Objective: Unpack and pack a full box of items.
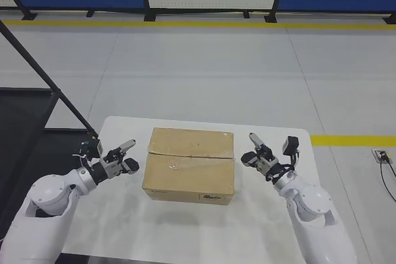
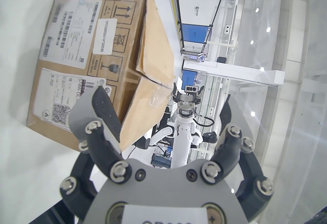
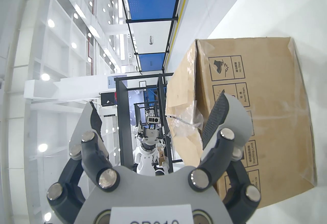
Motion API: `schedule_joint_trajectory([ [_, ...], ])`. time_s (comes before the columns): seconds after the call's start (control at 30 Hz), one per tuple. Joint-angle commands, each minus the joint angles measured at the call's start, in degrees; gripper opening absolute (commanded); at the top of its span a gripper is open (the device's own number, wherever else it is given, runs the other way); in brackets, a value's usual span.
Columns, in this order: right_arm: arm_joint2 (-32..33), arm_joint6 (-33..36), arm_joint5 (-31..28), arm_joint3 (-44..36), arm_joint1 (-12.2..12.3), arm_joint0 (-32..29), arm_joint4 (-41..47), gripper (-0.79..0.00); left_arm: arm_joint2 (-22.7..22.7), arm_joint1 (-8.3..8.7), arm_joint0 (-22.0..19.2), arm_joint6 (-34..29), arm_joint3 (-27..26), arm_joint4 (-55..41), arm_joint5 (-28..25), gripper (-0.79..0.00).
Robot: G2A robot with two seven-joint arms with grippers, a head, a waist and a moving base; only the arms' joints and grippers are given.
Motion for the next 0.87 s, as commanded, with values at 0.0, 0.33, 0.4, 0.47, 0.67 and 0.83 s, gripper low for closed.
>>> schedule_joint_trajectory([
  [0.0, 1.7, -0.5, -1.8, -1.2, 0.2, -1.4, 2.0, 0.0, -1.0, 0.13, 0.2, 0.1, -0.3, -0.8, -0.2, 0.0],
  [0.33, 7.1, -0.9, -10.5, -2.5, 0.6, -4.9, 9.4, 0.0, -4.9, 0.53, 2.3, -0.6, -1.1, -5.8, -1.8, 0.0],
  [0.4, 7.1, -0.9, -10.6, -2.5, 0.6, -4.9, 9.5, -0.001, -4.9, 0.53, 2.3, -0.6, -1.1, -5.8, -1.8, 0.0],
  [0.47, 7.1, -0.9, -10.5, -2.5, 0.6, -4.9, 9.4, 0.0, -4.9, 0.53, 2.3, -0.6, -1.1, -5.8, -1.8, 0.0],
  [0.67, 7.1, -0.9, -10.5, -2.5, 0.6, -4.9, 9.4, -0.001, -4.9, 0.53, 2.3, -0.6, -1.1, -5.8, -1.8, 0.0],
  [0.83, 7.1, -0.9, -10.5, -2.5, 0.6, -4.9, 9.4, -0.001, -4.9, 0.53, 2.3, -0.6, -1.1, -5.8, -1.8, 0.0],
])
